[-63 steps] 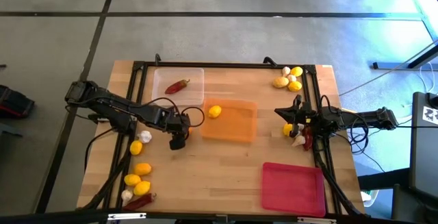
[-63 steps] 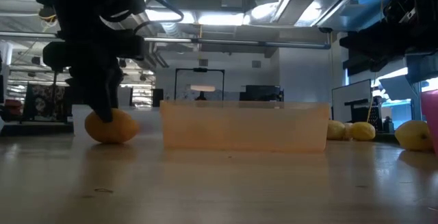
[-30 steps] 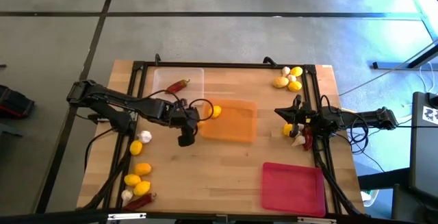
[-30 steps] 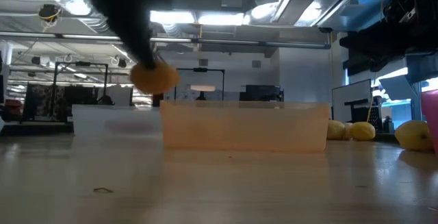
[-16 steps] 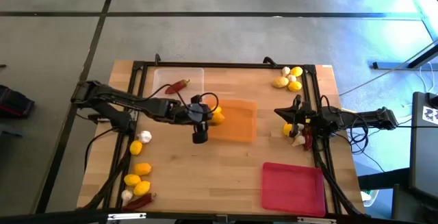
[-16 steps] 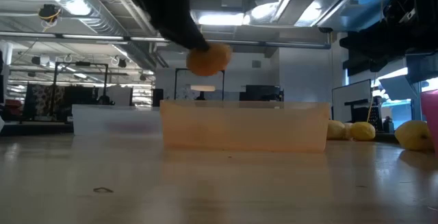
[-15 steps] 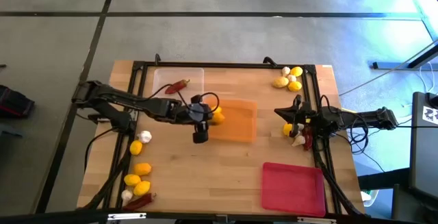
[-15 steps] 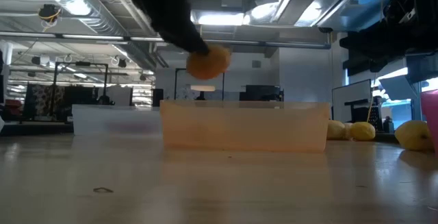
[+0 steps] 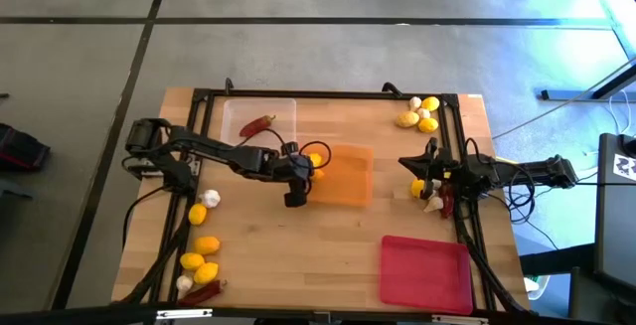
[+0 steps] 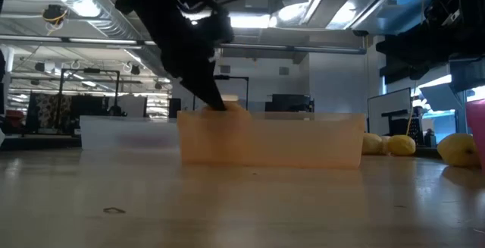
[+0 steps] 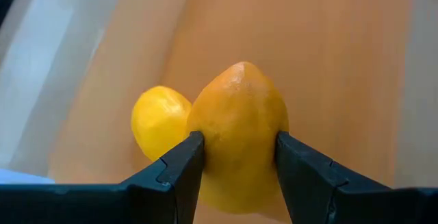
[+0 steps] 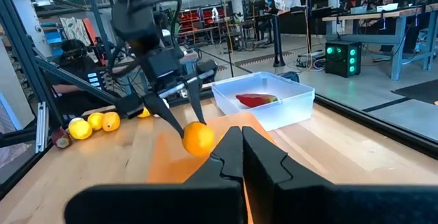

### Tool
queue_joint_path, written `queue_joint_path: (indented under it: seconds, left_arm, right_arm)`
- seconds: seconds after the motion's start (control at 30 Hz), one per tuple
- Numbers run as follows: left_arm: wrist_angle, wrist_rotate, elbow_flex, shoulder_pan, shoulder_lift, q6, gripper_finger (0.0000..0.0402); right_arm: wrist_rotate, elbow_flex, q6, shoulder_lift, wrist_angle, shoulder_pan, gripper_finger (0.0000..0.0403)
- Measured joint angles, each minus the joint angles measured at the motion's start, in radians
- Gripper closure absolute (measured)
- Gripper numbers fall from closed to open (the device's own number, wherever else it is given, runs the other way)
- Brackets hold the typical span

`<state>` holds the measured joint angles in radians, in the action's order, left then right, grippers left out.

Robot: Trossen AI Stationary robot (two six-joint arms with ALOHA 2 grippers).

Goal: Sort produce into baskets
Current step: Put the lemon into the orange bin

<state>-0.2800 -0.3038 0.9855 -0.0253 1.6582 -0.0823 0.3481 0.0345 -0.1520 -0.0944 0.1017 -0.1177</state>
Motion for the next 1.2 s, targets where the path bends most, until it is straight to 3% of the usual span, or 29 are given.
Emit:
queue_joint_path:
  seconds: [0.17, 0.5, 0.9, 1.03, 1.2]
  left_arm:
    - [0.001, 0.007, 0.001, 0.013, 0.016, -0.02, 0.023]
    - [-0.034, 0.102, 0.004, 0.044, 0.011, -0.037, 0.0161]
    - [-0.059, 0.077, 0.0, -0.025, -0.108, -0.004, 0.0155]
    - [-0.014, 0.044, -0.073, -0.054, -0.179, 0.004, 0.0155]
    - [0.165, 0.033, -0.226, -0.072, -0.273, -0.017, 0.0155]
  right_arm:
    - [0.0, 0.0, 0.0, 0.0, -0.004, 0.0, 0.0398]
    - [0.0, 0.0, 0.0, 0.0, -0.006, 0.0, 0.0398]
    - [-0.001, 0.0, -0.01, -0.002, 0.012, 0.0, 0.0398]
    - [-0.001, 0.004, -0.033, -0.002, 0.014, 0.0, 0.0398]
    - [0.0, 0.068, -0.049, -0.028, -0.02, 0.0, 0.0398]
